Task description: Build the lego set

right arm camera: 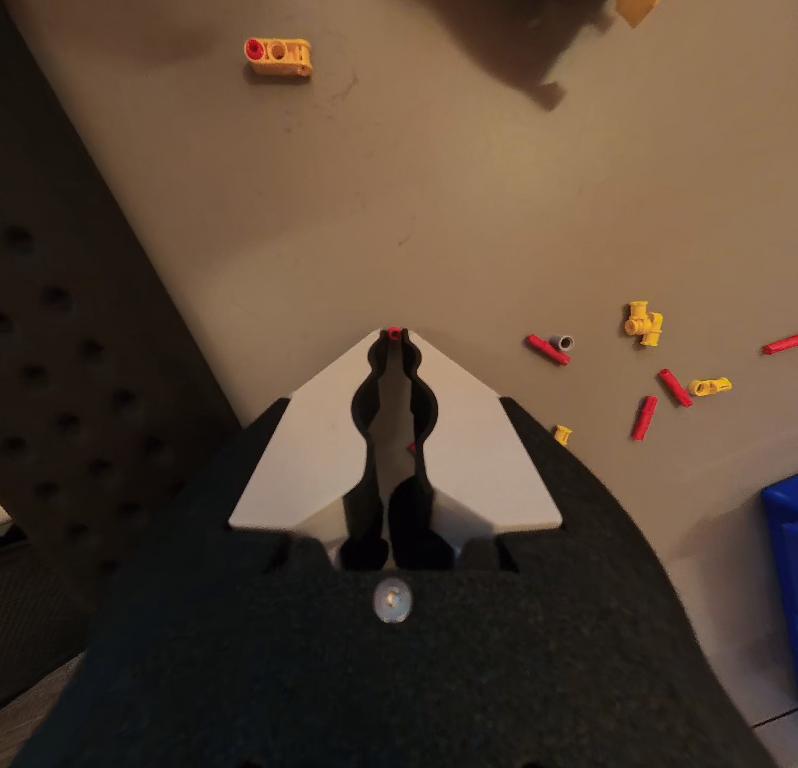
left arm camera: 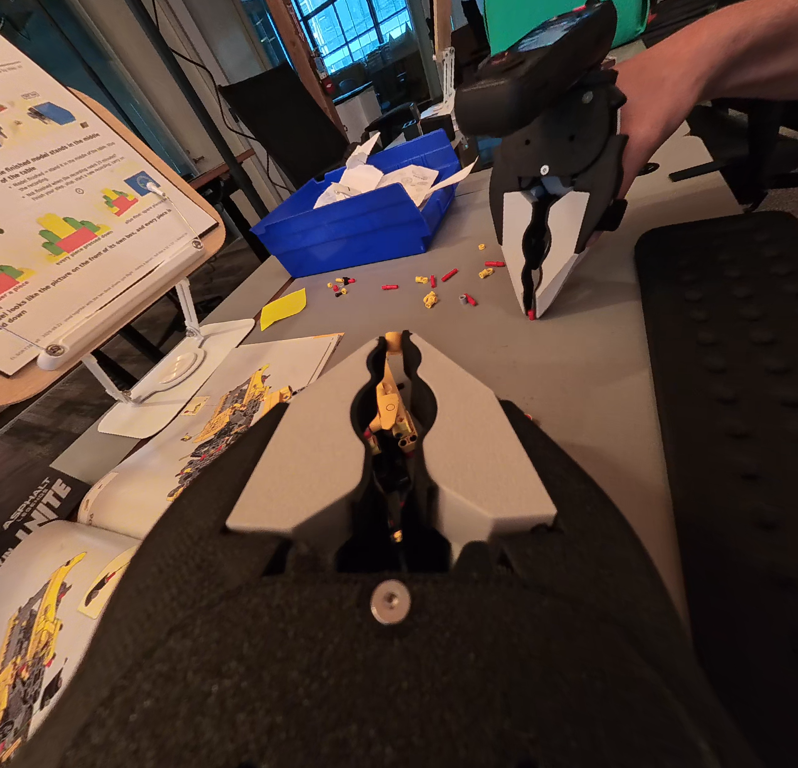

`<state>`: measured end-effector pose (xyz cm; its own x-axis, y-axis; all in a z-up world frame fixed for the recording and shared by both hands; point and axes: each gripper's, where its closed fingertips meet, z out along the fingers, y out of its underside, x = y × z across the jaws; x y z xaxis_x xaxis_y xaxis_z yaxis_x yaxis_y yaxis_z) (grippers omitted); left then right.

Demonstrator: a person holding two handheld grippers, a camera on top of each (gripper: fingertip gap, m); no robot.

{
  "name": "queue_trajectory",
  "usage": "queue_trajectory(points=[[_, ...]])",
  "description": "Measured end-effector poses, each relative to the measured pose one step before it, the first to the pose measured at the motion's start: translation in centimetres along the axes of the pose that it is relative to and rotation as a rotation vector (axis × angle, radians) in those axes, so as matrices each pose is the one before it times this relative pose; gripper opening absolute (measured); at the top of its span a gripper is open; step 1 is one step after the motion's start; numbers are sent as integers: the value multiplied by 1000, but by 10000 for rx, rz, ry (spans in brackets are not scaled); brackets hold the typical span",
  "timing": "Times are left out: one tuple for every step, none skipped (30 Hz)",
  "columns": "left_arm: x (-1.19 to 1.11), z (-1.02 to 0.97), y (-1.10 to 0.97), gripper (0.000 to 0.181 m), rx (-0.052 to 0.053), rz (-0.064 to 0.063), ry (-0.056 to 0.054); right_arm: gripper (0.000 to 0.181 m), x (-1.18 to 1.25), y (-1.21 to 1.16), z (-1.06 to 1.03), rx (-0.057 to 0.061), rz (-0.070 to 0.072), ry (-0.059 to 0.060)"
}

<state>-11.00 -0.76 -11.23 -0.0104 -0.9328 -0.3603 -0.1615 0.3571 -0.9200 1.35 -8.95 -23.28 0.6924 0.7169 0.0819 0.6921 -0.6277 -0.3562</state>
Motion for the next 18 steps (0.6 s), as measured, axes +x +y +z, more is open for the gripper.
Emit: queue_trajectory(points=[[-7,-1,2,7,-2,4,-3,5,-16,-43,-12,19,14,-12],[14,-3,18,7,-6,-3,6,5,-33,-56,-40,29,-4,-14],[2,0,-12,7,2,-3,2,5,23,-51,-56,8,-24,20],[2,-1,-21,7,14,3,-4,5,56,-75,-55,18,-21,39],[4,0,-1,7,1,1,4,5,39,-58,-50,9,-11,12],[7,4,9,7,-8,0,5,5,-4,-44,-35,-9,4,-25],[17,-1,9,7,-3,2,4,5,6,-8,-8,-24,3,-16],[9,0,0,7,0,0,7,5,41,-40,7,3,-13,6],[19,8,2,7,-3,-5,11,5,-20,-52,34,16,-14,-27],[15,6,19,7,-8,-3,7,5,-56,38,84,-53,-15,-48],[-6,-3,5,7,-4,5,-2,5,4,110,115,-94,-14,-17],[11,0,-4,7,0,4,3,4,16,167,107,-118,-22,4],[-3,-10,-11,7,2,-4,-2,4,61,90,37,-74,-41,27],[-18,-3,-9,7,10,2,-6,4,45,-238,-64,117,-20,27],[-14,-11,-5,7,1,-2,-2,4,-116,-398,-138,214,14,-79],[1,-4,17,7,-7,-11,8,4,-34,-331,-163,128,5,-34],[10,13,14,7,0,-16,10,4,196,-368,-239,137,-65,132],[32,3,-40,7,22,-35,24,4,117,-782,-406,367,-171,153]])
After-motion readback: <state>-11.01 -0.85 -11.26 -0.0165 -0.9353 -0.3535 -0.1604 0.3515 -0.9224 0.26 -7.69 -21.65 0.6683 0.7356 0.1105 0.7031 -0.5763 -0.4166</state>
